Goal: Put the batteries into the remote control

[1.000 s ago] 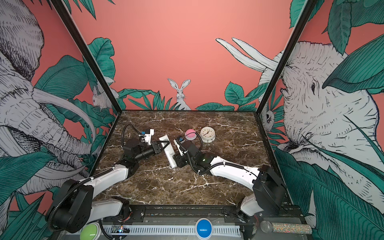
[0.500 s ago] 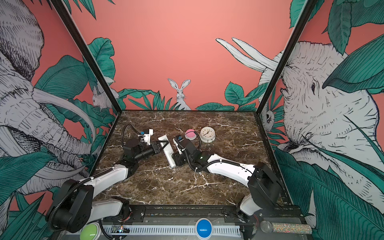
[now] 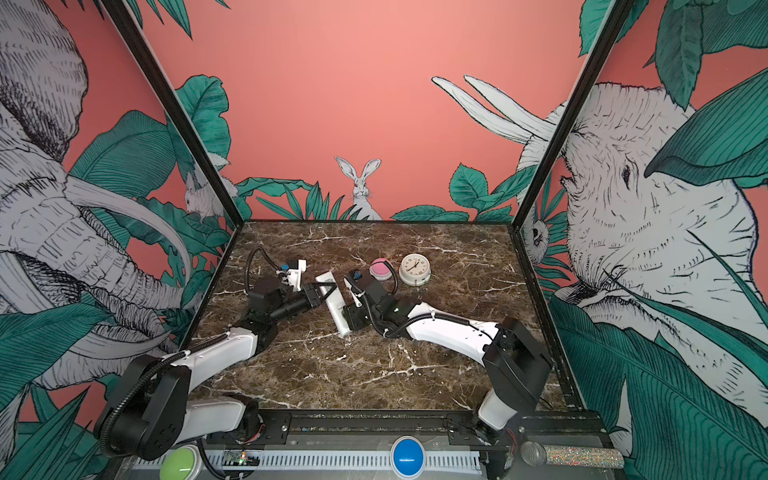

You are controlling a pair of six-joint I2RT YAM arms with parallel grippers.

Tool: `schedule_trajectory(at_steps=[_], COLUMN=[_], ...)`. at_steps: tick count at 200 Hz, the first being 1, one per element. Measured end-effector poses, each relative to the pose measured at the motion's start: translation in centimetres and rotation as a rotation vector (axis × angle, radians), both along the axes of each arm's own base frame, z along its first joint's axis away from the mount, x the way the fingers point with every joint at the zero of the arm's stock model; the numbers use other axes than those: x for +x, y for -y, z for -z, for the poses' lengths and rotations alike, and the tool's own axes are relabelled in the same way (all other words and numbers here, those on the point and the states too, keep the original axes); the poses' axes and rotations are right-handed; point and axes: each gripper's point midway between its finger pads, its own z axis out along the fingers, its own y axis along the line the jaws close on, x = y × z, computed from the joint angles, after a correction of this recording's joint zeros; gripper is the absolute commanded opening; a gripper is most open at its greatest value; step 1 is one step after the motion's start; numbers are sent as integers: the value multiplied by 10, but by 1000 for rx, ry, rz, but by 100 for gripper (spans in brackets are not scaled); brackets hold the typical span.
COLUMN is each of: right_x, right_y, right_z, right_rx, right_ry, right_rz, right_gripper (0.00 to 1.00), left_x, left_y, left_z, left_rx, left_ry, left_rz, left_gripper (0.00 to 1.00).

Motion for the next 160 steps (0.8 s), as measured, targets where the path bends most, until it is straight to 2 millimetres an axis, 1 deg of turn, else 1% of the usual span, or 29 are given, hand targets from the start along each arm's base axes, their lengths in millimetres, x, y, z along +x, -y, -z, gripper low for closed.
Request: schedule_trajectory(at_steps=[109, 134, 160], right_x=[1, 0, -6], right_y=[-5, -2, 7], right_z=[6, 4, -4], right_rx=[-3, -12, -9], right_ry=[-47, -39, -9], right_rz=[-6, -12, -19], right_gripper=[55, 58, 63], left_x=[2, 0, -5], left_y=[-3, -3, 1], left_z=[4, 7, 1], left_rx=[22, 28, 16], left_ry=[6, -9, -8], left_rz=[-10, -6, 7], left_gripper=[0, 0, 0])
